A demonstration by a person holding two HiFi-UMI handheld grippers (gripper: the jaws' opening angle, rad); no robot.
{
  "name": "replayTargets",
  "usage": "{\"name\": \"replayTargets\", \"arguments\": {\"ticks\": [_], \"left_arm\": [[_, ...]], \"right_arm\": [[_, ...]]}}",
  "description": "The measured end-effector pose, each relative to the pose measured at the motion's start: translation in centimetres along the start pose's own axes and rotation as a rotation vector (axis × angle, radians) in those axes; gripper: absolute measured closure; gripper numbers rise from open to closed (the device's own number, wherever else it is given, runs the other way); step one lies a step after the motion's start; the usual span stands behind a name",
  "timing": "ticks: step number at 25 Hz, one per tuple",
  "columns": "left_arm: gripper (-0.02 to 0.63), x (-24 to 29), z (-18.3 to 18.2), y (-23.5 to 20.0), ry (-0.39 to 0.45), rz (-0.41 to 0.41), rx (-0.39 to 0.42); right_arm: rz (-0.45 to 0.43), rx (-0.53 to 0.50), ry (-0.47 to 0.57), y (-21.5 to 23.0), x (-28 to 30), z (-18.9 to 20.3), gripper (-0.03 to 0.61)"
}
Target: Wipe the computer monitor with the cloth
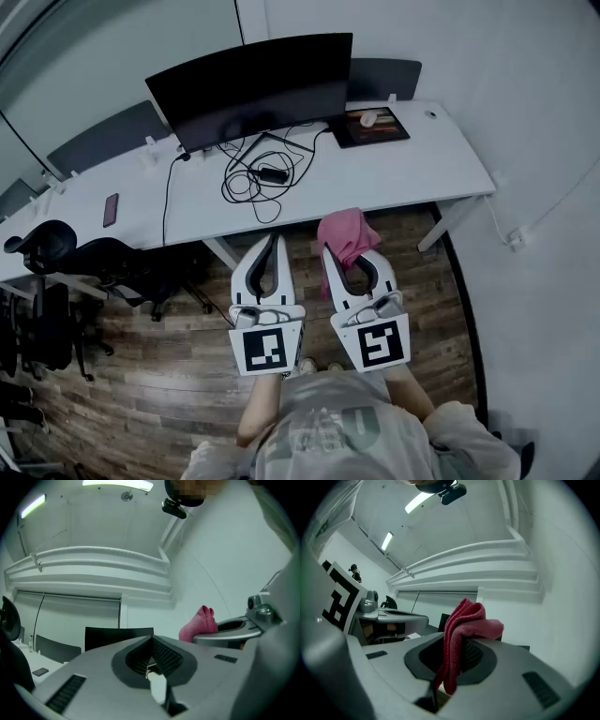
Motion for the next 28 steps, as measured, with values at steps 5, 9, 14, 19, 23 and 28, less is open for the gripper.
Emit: {"name": "replayTargets", "arguments": {"ticks": [5,9,14,19,23,28], "left_arm": [[0.599,0.2,0.2,-0.2,-0.005,-0.007,-0.006],[0.600,0.1,0.4,-0.8,-0.022,-0.005,0.009],[0.599,-0.1,0.5,-1.3,-0.019,-0.019,-0.005],[0.599,-0.6,1.2,-2.4,-0.027,-0.025,-0.011],[0.598,-1.0,1.5,-3.3,-0.033,-0.021,-0.009],[0.600,-1.5,2.4,-4.7,-0.043,-0.008,-0.007]], "right_arm": [[0.003,0.013,-0.002,0.7,0.3,0.2,0.522],[0.008,0.023,-0.009,0.6,0.4,0.4,0.523],[-0.009,0.035,0.004,0.2,0.5,0.4,0.522],[-0.021,0.033,0.014,-1.3,1.1,0.5,0.523],[-0.020,0.065,-0.008,-2.0,1.4,1.3,0.522],[0.007,0.058,-0.044,-2.8,2.3,2.7,0.522]]}}
Point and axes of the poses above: the fingertips, and each gripper's own axes: x forward along the fingers, y to its right, z out of its underside, the point moved 7 cm from there along -x, backward along the fingers, and after that the axes turned 5 degrees about x, right-handed, at the moved point
